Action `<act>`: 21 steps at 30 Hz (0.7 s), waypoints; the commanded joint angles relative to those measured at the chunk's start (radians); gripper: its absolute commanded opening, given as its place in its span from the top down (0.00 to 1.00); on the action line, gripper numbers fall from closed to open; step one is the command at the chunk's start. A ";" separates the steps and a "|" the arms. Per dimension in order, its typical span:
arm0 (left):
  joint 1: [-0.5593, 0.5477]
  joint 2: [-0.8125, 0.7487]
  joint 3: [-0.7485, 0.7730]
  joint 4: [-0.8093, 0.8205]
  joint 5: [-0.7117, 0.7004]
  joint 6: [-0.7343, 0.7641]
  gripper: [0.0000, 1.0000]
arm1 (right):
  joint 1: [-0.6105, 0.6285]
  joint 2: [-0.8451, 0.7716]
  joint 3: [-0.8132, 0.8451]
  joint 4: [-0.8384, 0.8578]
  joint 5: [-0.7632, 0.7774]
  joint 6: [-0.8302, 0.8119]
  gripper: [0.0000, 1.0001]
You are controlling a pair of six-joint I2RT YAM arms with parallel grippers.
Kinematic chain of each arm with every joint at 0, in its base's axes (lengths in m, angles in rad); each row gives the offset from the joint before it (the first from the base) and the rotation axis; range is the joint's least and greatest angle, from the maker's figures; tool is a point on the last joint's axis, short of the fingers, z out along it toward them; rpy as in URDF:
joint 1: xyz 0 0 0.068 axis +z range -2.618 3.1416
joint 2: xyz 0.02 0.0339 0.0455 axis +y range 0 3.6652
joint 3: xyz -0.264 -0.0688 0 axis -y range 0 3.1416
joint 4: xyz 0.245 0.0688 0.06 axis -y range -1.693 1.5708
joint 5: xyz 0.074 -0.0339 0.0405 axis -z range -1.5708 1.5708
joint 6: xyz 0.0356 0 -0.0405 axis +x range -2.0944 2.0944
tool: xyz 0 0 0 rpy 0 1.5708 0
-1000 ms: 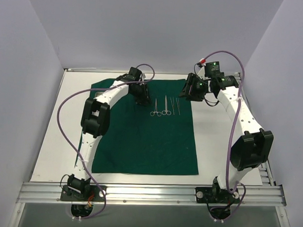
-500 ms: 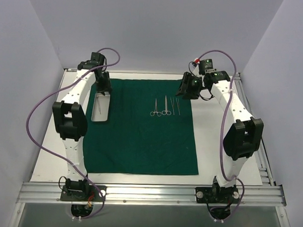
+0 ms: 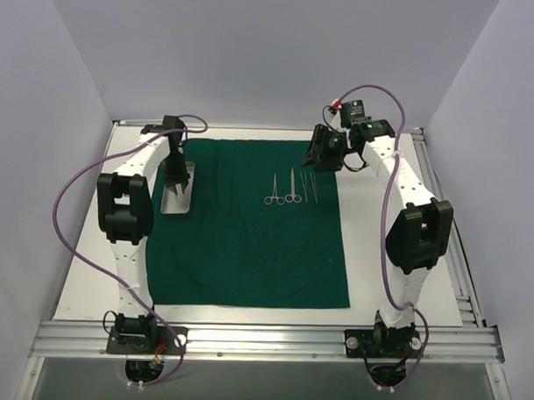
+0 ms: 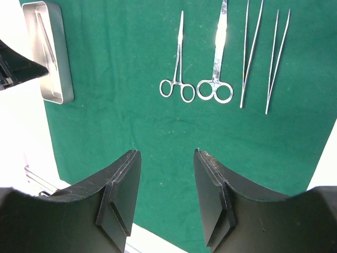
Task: Open and lay out the surgical kit
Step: Pick up the medical item from the container.
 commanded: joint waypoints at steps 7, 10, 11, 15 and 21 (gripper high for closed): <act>0.040 0.046 -0.044 0.050 -0.036 -0.023 0.70 | 0.002 0.030 0.062 -0.044 -0.009 -0.018 0.55; 0.046 0.056 -0.053 0.072 -0.035 -0.024 0.71 | 0.002 0.039 0.075 -0.051 -0.009 -0.018 0.55; 0.046 0.059 -0.051 0.073 -0.035 -0.024 0.71 | 0.002 0.043 0.080 -0.053 -0.009 -0.018 0.55; 0.057 0.089 -0.036 0.076 -0.024 -0.024 0.72 | 0.002 0.050 0.095 -0.061 -0.009 -0.021 0.55; 0.065 0.117 -0.027 0.081 -0.024 -0.021 0.76 | 0.002 0.058 0.103 -0.067 -0.009 -0.018 0.55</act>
